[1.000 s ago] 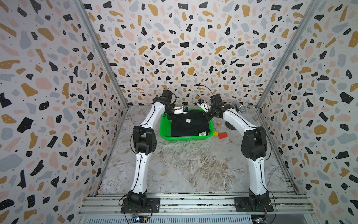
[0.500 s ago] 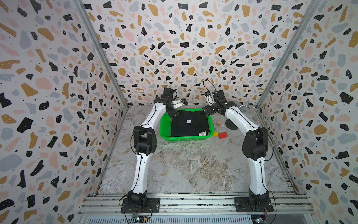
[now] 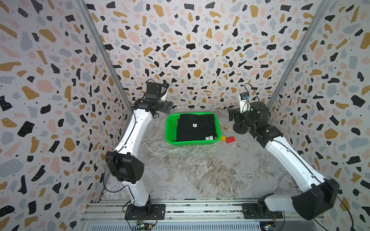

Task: Put the folded t-shirts into the basket
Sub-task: Reset both arms

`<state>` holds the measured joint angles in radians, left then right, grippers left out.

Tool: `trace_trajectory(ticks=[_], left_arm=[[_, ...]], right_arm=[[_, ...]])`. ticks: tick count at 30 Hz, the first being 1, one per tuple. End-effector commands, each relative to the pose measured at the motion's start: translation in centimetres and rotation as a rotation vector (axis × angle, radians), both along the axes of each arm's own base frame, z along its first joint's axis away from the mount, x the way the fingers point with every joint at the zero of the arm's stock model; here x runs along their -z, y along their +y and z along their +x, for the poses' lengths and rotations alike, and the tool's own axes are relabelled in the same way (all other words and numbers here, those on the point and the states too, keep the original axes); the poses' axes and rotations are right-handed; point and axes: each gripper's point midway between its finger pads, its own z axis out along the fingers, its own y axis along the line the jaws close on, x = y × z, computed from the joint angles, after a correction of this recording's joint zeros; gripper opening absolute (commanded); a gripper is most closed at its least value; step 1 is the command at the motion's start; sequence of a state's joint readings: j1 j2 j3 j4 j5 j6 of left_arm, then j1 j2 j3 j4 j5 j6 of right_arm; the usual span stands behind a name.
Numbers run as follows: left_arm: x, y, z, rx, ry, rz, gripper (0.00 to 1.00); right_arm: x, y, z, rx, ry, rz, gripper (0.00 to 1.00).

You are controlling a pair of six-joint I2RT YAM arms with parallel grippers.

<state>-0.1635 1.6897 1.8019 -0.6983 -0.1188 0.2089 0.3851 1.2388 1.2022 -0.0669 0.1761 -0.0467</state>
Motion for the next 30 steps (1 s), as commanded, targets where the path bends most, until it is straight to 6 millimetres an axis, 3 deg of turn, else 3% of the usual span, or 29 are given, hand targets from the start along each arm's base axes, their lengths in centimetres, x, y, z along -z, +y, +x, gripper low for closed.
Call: trace_trajectory(ticks=[1,5,9,13,17,22,25,27,30], left_arm=[[5.8,1.6,-2.5,-0.074,0.039,-0.185,1.00],[10.2,2.4,-5.5,-0.042,0.073,-0.311,1.00],[17.0,3.4,-7.7,-0.069,0.076,-0.331,1.00],[20.5,3.1,-8.8,-0.016,-0.030,-0.315,1.00],[20.5,3.2,-8.4,-0.029,-0.153,-0.332,1.00],[21.1,3.5,-8.6,-0.101,-0.177,-0.226,1.00],[20.7,3.7,-9.2,-0.119,-0.247,-0.200,1.00],[20.8,3.5,-9.9,-0.108,-0.296,-0.196,1.00],[21.3,2.8,-10.5,-0.066,-0.320,-0.189,1.00]], right_arm=[[1.7,-3.4,-2.3,0.120,-0.061,-0.079,1.00],[6.9,-8.6,-5.2,0.341,-0.037,-0.144,1.00],[12.0,-9.9,-7.0,0.374,0.006,-0.167,1.00],[16.8,-10.9,-7.7,0.424,0.028,-0.147,1.00],[20.6,-10.7,-7.1,0.356,0.015,-0.121,1.00],[24.5,-10.9,-5.0,0.325,0.063,-0.120,0.99],[24.6,-11.0,-4.0,0.304,0.016,-0.150,1.00],[26.8,-12.1,-3.9,0.314,0.064,-0.105,1.00],[26.0,-13.1,-4.0,0.337,-0.023,-0.040,1.00]])
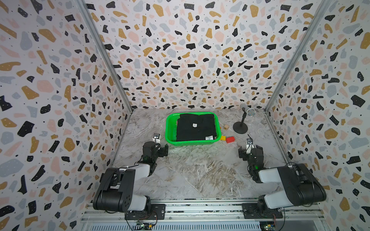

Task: Put the folded t-shirts into the basket
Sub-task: Reset both arms

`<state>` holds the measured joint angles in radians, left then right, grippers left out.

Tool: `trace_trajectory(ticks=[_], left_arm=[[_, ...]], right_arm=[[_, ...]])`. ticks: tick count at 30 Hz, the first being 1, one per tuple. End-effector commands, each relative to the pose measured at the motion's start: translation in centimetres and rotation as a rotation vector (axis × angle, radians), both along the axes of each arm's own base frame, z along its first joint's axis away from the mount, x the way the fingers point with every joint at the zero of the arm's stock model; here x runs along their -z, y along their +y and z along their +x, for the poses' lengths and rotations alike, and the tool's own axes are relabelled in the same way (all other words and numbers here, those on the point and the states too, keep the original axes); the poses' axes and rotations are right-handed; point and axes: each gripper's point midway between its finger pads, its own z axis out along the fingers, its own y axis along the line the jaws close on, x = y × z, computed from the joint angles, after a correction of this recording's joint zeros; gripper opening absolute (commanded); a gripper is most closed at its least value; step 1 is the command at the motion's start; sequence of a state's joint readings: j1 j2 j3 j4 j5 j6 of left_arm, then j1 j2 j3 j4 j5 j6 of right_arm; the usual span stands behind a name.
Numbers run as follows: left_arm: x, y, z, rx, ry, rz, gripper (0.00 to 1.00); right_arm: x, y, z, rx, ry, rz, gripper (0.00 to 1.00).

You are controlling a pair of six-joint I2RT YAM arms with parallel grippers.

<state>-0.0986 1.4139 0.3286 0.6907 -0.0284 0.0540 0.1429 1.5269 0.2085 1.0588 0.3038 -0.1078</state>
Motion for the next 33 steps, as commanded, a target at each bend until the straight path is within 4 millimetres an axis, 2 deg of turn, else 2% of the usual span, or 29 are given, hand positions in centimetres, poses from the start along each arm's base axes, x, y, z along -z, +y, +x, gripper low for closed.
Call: trace_trajectory(ticks=[1,4,6,8,13,15,33], left_arm=[[-2.7,0.0,0.9,-0.006,-0.138,0.021,1.00],[-2.7,-0.1,0.9,-0.005,-0.144,0.017,1.00],[-2.7,0.0,1.0,-0.008,-0.143,0.016,1.00],[-2.7,0.1,1.1,-0.020,-0.130,0.012,1.00],[-2.6,1.2,1.2,-0.079,-0.114,0.009,1.00],[-2.7,1.2,1.3,-0.081,-0.117,0.008,1.00],[-2.5,0.9,1.3,-0.062,-0.111,0.012,1.00]], right_arm=[[-2.9,0.1,0.6,-0.018,-0.130,0.074,1.00],[-2.0,0.0,2.8,-0.007,-0.037,0.069,1.00],[-1.4,-0.7,2.7,0.019,0.008,0.102,1.00],[-1.9,-0.8,2.8,0.017,-0.015,0.100,1.00],[-1.4,-0.8,2.7,0.023,0.010,0.105,1.00],[-1.9,-0.9,2.9,0.023,-0.020,0.101,1.00],[-1.7,-0.8,2.8,0.021,-0.008,0.102,1.00]])
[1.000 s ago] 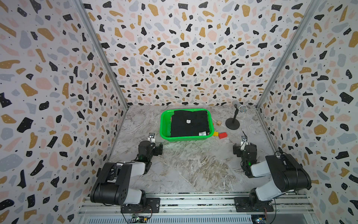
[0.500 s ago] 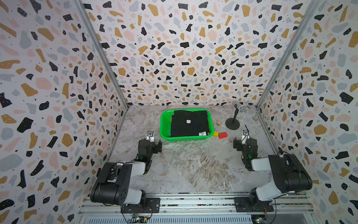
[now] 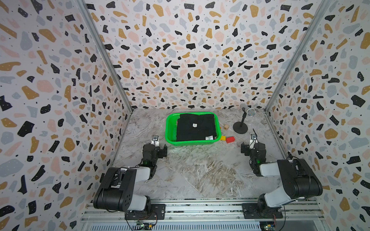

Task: Put the folded t-shirts into the basket
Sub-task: Reset both arms

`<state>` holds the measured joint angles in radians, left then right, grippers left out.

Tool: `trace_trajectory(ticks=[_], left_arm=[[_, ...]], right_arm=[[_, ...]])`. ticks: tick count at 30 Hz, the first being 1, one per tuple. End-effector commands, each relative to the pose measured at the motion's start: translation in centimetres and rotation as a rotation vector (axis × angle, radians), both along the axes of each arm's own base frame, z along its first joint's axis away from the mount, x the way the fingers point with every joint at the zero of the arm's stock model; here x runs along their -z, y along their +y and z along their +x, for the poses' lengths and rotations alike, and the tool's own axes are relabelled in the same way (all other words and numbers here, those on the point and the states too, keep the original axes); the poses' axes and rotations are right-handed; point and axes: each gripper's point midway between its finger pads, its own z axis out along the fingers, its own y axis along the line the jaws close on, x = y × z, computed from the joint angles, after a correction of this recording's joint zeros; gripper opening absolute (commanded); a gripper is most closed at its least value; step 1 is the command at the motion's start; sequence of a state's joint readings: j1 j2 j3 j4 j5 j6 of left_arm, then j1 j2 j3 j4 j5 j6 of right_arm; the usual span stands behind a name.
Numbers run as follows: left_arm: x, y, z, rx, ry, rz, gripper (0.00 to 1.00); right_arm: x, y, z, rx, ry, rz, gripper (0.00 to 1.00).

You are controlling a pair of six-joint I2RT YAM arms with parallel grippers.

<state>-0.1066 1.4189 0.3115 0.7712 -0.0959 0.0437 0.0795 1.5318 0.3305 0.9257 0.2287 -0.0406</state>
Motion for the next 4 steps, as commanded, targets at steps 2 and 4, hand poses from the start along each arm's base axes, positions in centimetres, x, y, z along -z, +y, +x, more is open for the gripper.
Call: trace_trajectory(ticks=[2,4], left_arm=[[-1.60,0.03,0.93,-0.004,-0.053,-0.003,1.00],[-1.63,0.05,0.87,-0.006,-0.055,-0.005,1.00]], right_arm=[[-0.63,-0.04,0.22,0.005,-0.016,0.014,1.00],[-0.60,-0.04,0.20,0.005,-0.014,0.014,1.00]])
